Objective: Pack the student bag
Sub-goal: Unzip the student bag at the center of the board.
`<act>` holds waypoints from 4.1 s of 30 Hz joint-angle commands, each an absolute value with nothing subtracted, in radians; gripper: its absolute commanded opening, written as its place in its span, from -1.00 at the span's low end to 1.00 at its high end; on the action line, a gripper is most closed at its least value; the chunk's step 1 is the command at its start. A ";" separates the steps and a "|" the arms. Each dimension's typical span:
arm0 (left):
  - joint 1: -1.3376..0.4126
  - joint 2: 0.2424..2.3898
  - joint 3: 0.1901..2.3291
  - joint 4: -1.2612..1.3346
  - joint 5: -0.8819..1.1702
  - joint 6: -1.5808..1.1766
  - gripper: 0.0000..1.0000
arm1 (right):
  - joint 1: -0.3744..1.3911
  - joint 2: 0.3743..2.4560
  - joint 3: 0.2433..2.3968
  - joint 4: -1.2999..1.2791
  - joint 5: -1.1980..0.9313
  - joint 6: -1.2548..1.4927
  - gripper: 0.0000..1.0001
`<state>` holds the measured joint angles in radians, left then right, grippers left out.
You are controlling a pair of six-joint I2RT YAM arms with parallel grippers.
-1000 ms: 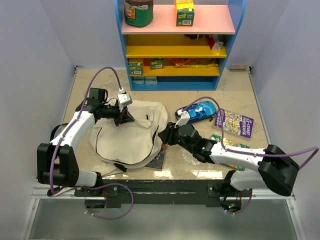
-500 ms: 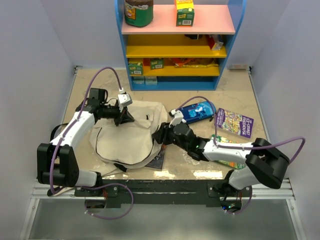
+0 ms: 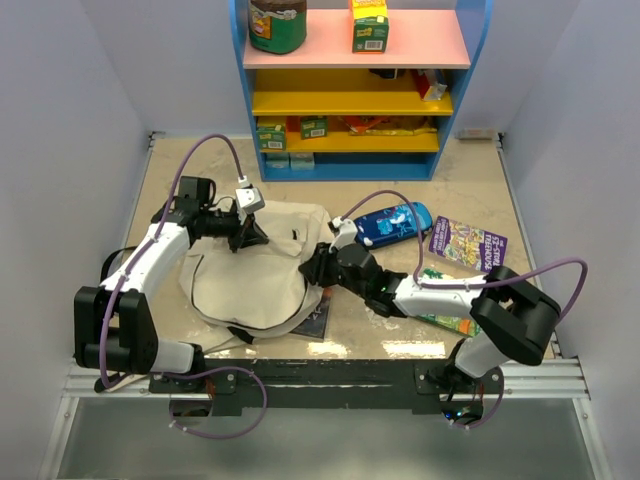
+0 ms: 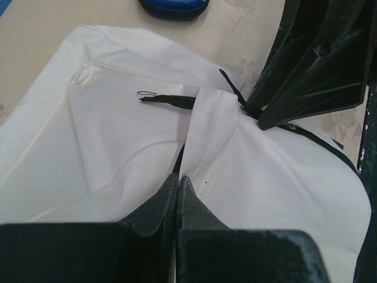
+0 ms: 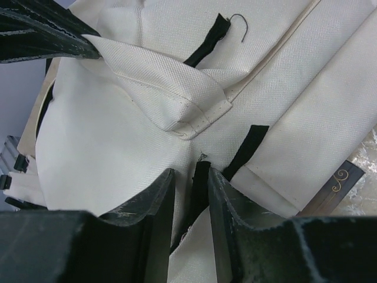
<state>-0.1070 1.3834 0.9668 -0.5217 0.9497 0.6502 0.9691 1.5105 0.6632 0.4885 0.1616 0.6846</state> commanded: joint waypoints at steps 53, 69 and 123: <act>-0.187 1.344 0.877 -0.132 0.704 0.290 -1.00 | 1.098 1.344 0.649 0.465 0.199 0.667 -1.00; -0.268 1.347 0.847 -0.017 0.442 0.143 -1.00 | 1.264 1.437 0.808 0.357 0.244 0.615 -1.00; -0.437 1.879 1.434 -0.511 0.859 0.736 1.00 | 0.957 1.289 0.712 0.129 0.331 0.764 -1.00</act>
<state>-0.4397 1.8553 1.3495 -0.4976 0.8108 0.6853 0.9619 1.3315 0.7033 0.1070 0.3317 0.7490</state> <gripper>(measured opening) 0.997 0.010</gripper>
